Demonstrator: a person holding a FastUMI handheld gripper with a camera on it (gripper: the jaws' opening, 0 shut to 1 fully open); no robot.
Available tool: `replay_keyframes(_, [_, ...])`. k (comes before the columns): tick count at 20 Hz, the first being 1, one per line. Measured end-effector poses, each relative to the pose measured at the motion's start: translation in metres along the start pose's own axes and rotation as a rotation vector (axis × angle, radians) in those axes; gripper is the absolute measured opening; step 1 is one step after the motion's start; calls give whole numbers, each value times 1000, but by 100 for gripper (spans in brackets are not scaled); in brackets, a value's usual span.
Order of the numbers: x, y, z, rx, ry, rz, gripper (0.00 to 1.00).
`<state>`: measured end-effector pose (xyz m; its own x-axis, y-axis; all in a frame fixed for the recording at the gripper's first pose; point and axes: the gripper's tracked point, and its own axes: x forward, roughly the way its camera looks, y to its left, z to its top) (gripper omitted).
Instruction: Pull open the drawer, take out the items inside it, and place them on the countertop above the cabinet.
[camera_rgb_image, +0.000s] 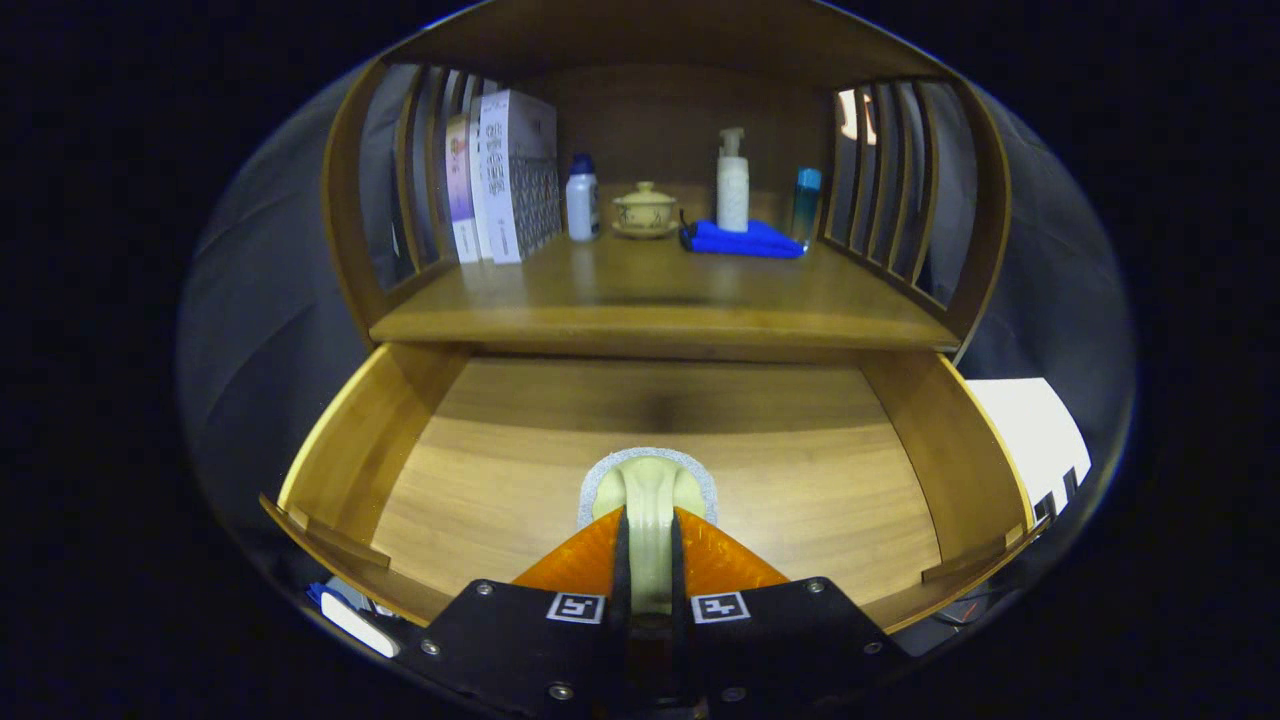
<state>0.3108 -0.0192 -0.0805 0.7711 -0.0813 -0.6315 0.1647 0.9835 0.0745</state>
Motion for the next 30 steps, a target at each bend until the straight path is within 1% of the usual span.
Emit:
replay_keyframes(4, [-13, -4, 32, 5, -137, 10, 17])
replay_keyframes(8, [-20, -6, 65, -17, -224, 12, 17])
replay_keyframes(16, [-22, -4, 116, -83, -299, -8, 17])
replay_keyframes(19, [-17, -1, 134, -84, -302, -11, 17])
replay_keyframes(23, [-1, 4, 153, -62, -290, 8, 17])
replay_keyframes(30, [46, 2, 171, -19, -215, 13, 17])
